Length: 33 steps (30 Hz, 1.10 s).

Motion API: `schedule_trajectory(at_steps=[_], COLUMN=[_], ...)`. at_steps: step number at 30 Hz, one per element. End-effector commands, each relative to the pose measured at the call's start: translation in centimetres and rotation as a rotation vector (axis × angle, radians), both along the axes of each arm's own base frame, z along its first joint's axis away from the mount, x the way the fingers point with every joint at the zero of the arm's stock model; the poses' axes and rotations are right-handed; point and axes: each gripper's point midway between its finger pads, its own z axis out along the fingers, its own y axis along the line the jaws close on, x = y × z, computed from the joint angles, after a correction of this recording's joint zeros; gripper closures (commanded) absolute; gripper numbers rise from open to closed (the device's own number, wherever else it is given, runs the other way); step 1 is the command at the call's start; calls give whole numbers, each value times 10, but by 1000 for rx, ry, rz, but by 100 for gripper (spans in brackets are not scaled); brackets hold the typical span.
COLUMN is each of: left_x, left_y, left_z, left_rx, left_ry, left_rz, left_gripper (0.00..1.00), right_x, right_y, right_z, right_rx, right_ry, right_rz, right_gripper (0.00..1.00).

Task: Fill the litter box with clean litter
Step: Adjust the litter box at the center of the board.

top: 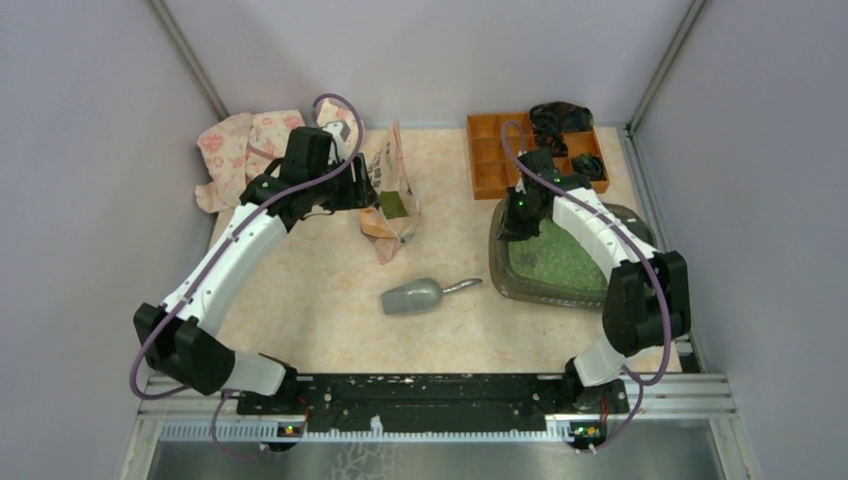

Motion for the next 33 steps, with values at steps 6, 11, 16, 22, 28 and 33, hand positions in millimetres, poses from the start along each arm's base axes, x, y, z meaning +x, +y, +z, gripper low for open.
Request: schedule_trajectory(at_steps=[6,11,16,22,28,33], left_x=[-3,-2,-2,-3,-6,-8], left_y=[-1,-3,-5,-6,-7,-8], left_z=[16,15,14,14,19,20], left_rx=[-39,-48,-56,-63,-73,-86], left_ry=[-40,-34,-32,-33,-42,-42], left_rz=[-6,-12,-16,-19,-27,-33], left_gripper=[36,36,36,36,36,36], right_x=[30,31,33,36,41,47], right_y=[-14,-25,-36,-36,-35,-37], right_z=[13,18,21,26,26,35], right_rx=[27,-8,-56,-40,-29,-30], right_ry=[-65,-69,-74,-69,-38,-31], right_rz=[-163,-194,-232,-278,-282,-263], right_gripper=[100,100,100,100,100,100])
